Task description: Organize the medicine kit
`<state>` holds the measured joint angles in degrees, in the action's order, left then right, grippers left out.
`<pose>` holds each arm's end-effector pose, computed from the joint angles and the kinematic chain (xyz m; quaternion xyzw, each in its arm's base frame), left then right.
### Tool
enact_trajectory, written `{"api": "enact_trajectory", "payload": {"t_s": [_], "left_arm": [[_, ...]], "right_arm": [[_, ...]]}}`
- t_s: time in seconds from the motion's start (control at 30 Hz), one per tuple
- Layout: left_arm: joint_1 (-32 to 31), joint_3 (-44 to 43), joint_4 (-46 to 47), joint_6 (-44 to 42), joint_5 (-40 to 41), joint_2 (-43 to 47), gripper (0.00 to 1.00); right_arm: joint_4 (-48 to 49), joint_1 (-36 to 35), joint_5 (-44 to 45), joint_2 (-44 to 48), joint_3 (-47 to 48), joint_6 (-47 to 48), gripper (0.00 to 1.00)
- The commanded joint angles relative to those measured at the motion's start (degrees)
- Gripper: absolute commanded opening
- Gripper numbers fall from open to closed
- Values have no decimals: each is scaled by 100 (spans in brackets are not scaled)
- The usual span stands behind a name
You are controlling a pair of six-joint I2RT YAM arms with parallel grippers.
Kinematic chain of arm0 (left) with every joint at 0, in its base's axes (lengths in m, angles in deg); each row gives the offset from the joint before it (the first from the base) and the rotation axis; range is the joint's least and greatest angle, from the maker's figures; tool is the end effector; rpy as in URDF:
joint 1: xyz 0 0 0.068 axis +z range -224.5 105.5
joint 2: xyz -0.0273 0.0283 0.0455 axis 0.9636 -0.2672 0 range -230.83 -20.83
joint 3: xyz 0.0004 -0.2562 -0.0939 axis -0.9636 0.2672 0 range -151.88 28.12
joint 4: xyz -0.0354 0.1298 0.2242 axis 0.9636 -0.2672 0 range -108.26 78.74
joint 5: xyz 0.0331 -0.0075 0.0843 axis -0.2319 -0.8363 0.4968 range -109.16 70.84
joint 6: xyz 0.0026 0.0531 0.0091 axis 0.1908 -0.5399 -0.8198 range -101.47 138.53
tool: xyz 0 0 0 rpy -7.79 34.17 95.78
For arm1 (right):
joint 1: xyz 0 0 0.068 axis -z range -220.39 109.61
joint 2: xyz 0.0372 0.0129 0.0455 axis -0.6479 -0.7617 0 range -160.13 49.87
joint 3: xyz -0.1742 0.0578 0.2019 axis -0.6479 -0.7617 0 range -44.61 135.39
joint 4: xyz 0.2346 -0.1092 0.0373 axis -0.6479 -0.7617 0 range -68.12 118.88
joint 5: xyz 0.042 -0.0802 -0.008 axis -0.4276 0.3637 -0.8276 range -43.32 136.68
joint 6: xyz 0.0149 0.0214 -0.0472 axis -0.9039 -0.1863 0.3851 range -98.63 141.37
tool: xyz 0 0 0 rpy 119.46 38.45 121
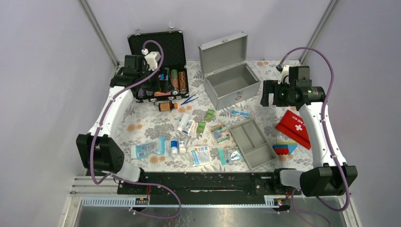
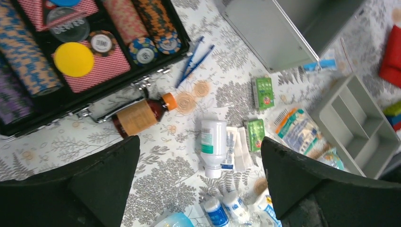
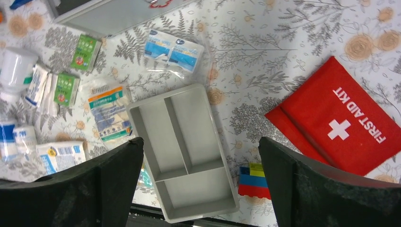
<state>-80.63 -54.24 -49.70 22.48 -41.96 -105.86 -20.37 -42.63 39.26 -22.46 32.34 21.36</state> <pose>0.3218 -0.0485 0.3549 0.0988 0.8907 -0.2148 0.3883 0.2566 0.0147 0.3679 -0.0429 0.9201 0.0672 0.3835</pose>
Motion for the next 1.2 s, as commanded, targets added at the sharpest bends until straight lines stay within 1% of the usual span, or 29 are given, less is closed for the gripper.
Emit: {"api": "enact_trajectory", "payload": {"t_s": [0.0, 0.07, 0.17, 0.23, 0.33, 0.4, 0.53, 0.6, 0.73, 0.83, 0.9, 0.93, 1.07, 1.17], "left_arm": [[-255, -364, -147, -345, -475, -110, 99], [-409, -454, -151, -498, -507, -157, 99], [-602, -543, -147, -628, -510, -197, 99], [-675, -544, -147, -631, -505, -191, 99], [-754, -515, -151, -631, -421, -171, 98], [-795, -502, -147, -635, -386, -168, 98], [-841, -398, -43, -560, -344, -135, 98], [-869, -351, -15, -521, -355, -129, 98], [-895, -282, -14, -504, -375, -121, 98], [-892, -239, -17, -498, -389, -99, 98], [-892, -200, -15, -500, -391, -80, 98], [-898, -174, -9, -504, -376, -68, 98], [-898, -61, 28, -509, -304, -60, 98], [-894, -29, 27, -554, -282, -62, 98]], "right_arm": [[-383, -15, -884, 103, 90, 778, 100], [-415, -18, -785, 82, 86, 929, 99], [-383, -18, -178, 70, 3, 1102, 100], [-363, -12, 132, 104, -132, 1432, 99], [-107, 42, 434, 262, -578, 1978, 96], [-123, 142, 336, 328, -778, 2387, 94], [-785, 198, -120, 274, -874, 3343, 95], [-1002, 464, -382, 186, -887, 3586, 93], [-1497, 899, -853, -474, -525, 3755, 90], [-1818, 1370, -1111, -1233, 119, 3562, 88], [-1847, 1526, -973, -1605, 421, 3628, 88], [-1811, 1540, -825, -1736, 462, 3815, 88], [-1605, 1574, -203, -1982, 153, 4809, 82], [-1497, 1678, 60, -2176, -47, 5424, 76]]}}
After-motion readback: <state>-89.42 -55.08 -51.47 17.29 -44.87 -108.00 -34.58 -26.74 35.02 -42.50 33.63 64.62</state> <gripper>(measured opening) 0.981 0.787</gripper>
